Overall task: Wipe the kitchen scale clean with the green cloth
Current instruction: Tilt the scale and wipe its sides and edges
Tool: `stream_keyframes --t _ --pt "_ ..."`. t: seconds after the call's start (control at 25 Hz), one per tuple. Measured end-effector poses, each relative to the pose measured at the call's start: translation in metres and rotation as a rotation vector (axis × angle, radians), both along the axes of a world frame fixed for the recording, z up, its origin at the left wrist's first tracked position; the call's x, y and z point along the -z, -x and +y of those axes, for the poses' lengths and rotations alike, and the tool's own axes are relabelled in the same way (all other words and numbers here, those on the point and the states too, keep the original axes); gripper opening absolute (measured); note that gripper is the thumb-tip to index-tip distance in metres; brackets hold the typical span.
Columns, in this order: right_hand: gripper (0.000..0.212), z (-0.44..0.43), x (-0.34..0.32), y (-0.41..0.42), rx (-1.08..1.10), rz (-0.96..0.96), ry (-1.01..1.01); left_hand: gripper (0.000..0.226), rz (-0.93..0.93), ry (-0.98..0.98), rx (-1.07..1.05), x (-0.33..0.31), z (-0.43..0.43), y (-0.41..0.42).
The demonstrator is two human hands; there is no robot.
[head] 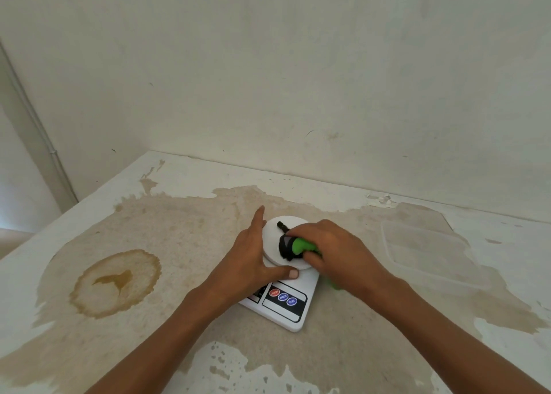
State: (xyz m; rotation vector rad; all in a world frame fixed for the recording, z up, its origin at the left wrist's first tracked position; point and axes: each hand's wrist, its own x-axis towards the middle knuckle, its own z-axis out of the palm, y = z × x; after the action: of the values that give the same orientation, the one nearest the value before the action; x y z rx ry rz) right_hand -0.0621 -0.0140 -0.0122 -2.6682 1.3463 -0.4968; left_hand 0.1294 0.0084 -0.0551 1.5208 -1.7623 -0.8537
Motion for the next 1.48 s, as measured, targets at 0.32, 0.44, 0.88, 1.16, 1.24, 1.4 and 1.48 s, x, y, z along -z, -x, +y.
stream_keyframes --t 0.32,0.44,0.88,1.16,1.24,1.4,1.48 --pt "0.049 -0.012 0.005 -0.001 -0.016 0.022 0.075 0.085 -0.486 0.305 0.031 0.009 0.043 0.006" --pt "0.051 -0.025 0.002 0.015 0.059 0.047 -0.004 0.085 -0.566 0.282 0.061 0.016 0.043 0.002" --pt "0.043 -0.056 -0.005 -0.035 -0.127 0.112 0.012 0.085 -0.504 0.138 0.024 -0.008 0.060 0.007" --pt "0.042 -0.038 -0.005 0.010 0.117 0.104 -0.047 0.086 -0.447 0.127 0.002 -0.011 0.062 0.009" --pt "0.041 -0.018 -0.006 0.015 0.065 0.089 -0.050 0.087 -0.446 0.143 -0.008 -0.011 0.062 0.009" --pt "0.046 -0.004 -0.001 0.012 0.032 0.050 -0.006 0.070 -0.362 0.213 -0.087 -0.004 0.057 0.003" --pt "0.046 0.001 0.004 0.011 0.017 0.025 -0.010 0.059 -0.314 0.225 -0.138 -0.004 0.054 0.004"
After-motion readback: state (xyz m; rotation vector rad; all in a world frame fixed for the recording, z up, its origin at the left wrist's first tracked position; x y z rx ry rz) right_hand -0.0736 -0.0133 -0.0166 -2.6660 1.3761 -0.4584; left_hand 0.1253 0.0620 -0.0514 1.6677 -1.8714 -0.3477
